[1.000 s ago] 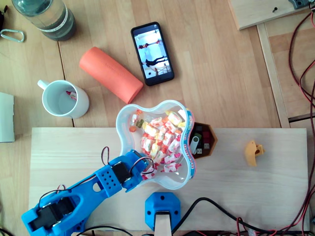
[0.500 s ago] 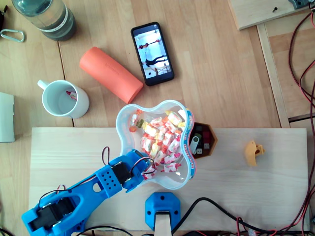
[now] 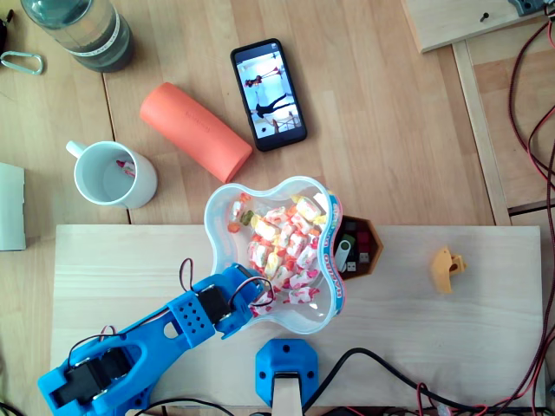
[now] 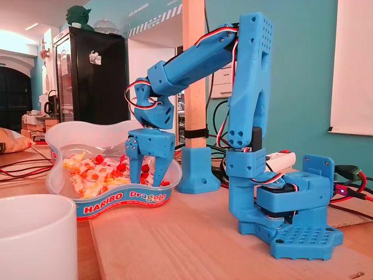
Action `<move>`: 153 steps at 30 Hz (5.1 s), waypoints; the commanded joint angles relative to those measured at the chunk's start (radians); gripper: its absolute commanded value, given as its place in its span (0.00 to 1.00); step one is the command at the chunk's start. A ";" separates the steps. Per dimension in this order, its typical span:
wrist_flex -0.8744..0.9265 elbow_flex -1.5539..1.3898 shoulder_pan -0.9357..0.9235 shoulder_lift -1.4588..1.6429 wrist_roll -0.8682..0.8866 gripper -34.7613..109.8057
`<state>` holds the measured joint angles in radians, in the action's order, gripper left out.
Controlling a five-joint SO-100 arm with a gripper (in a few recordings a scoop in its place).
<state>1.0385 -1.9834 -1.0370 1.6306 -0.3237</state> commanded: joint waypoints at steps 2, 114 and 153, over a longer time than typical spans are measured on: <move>0.003 0.026 -0.012 0.011 -0.011 0.35; 0.196 0.295 0.087 -0.075 -0.538 0.23; 0.304 0.173 -0.017 -0.086 -0.879 0.41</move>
<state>1.3376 -1.8024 -1.0370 1.5171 -1.1842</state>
